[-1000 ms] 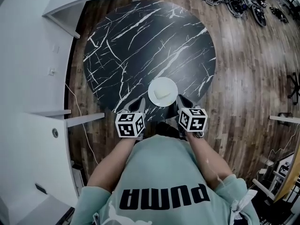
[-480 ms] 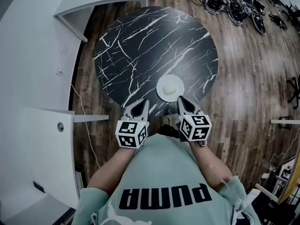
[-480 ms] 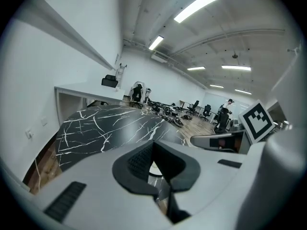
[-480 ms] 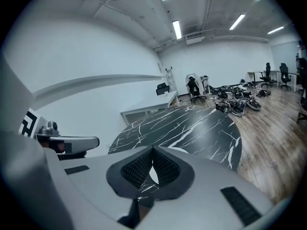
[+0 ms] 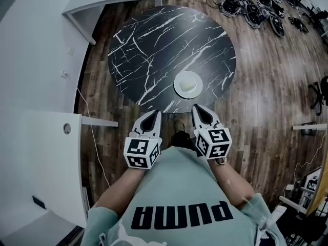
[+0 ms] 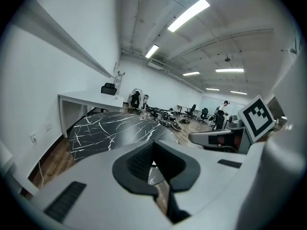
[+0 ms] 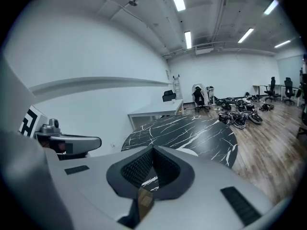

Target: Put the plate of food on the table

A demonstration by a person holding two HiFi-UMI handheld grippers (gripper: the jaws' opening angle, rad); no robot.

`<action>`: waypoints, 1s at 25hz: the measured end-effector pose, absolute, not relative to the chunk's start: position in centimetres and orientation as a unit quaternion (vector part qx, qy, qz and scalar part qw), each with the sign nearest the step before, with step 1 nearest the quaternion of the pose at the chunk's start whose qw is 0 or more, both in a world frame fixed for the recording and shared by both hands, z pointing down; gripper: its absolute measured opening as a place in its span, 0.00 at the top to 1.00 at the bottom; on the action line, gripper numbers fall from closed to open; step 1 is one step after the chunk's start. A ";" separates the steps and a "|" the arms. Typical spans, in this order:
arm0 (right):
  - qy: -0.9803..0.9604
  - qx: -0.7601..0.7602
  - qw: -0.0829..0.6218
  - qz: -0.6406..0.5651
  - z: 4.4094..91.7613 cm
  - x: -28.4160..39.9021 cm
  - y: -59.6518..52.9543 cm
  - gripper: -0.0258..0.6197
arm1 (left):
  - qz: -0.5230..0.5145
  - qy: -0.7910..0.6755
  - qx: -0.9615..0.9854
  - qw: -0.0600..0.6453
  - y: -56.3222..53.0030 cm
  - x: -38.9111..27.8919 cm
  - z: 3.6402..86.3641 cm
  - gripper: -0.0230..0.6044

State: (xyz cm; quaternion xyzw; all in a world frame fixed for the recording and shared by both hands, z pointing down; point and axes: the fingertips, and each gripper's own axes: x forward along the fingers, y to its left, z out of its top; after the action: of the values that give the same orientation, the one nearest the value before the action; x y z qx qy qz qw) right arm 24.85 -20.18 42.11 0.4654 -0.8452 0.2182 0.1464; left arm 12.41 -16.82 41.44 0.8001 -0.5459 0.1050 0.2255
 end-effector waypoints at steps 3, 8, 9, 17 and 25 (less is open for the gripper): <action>-0.843 0.470 0.154 0.211 41.3 25.2 -17.6 0.94 | 0.089 -0.535 0.808 0.229 -14.6 13.1 41.1 0.95; -0.842 0.472 0.170 0.199 40.9 26.7 -13.9 0.94 | 0.090 -0.519 0.822 0.217 -10.9 15.9 41.0 0.95; -0.843 0.471 0.171 0.196 40.8 27.0 -13.5 0.94 | 0.091 -0.518 0.823 0.214 -10.4 16.4 40.9 0.95; -0.872 0.433 0.161 0.159 39.6 30.2 -12.7 0.94 | 0.094 -0.560 0.802 0.187 -9.3 19.4 39.2 0.95; -0.903 0.385 0.158 0.105 37.1 37.2 -11.5 0.94 | 0.084 -0.602 0.776 0.169 -8.0 26.8 37.7 0.95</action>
State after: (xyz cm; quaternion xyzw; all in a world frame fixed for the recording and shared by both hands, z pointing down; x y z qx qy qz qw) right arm 37.19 -11.46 37.13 0.3853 -0.9030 0.1050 0.1584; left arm 26.80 -8.03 37.73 0.7760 -0.6017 0.0839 0.1694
